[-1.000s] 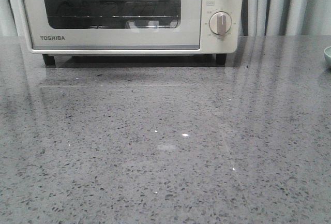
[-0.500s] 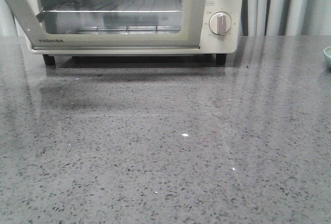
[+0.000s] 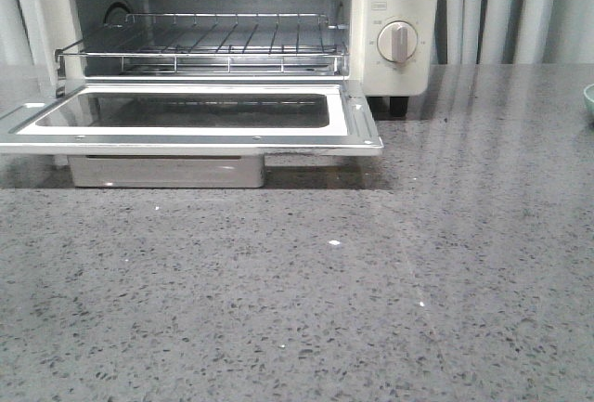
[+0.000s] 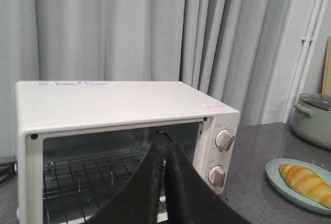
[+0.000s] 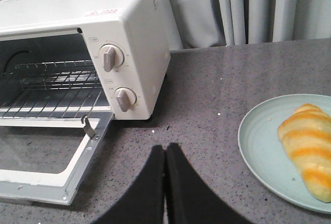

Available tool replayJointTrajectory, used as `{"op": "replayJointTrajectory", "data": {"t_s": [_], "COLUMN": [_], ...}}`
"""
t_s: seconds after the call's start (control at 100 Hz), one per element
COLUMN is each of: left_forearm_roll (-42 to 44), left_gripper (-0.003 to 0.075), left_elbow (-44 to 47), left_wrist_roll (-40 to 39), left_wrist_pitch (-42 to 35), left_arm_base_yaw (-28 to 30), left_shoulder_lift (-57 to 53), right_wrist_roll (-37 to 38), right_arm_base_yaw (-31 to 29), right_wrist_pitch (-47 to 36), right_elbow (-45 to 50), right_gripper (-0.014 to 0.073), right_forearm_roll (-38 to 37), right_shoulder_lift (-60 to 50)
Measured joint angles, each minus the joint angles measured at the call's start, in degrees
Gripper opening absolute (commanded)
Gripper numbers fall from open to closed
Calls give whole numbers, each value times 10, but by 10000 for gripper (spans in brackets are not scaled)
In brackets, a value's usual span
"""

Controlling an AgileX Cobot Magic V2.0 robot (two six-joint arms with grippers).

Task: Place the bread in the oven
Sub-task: 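Lower the right gripper over the croissant on the blue plate and grasp it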

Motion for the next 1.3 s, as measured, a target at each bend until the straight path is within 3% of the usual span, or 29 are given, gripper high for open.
{"op": "replayJointTrajectory", "data": {"t_s": [0.42, 0.62, 0.71, 0.86, 0.92, 1.3], "left_forearm_roll": [55, 57, 58, 58, 58, 58], "left_gripper": [-22, -22, -21, -21, -21, -21], "left_elbow": [0, 0, 0, 0, 0, 0], "left_wrist_roll": [0, 0, 0, 0, 0, 0], "left_wrist_pitch": [72, 75, 76, 76, 76, 76], "left_arm_base_yaw": [0, 0, 0, 0, 0, 0], "left_shoulder_lift": [-67, -68, -68, -68, -68, -68], "right_wrist_roll": [0, 0, 0, 0, 0, 0], "right_arm_base_yaw": [-2, -39, -64, -96, -103, -106], "right_wrist_pitch": [31, 66, 84, 101, 102, 83], "right_elbow": [-109, -187, -211, -233, -238, -242], "right_gripper": [-67, -56, 27, 294, 358, 370], "right_forearm_roll": [-66, -84, -89, -96, -98, -151], "right_shoulder_lift": [249, 340, 371, 405, 415, 478]}}
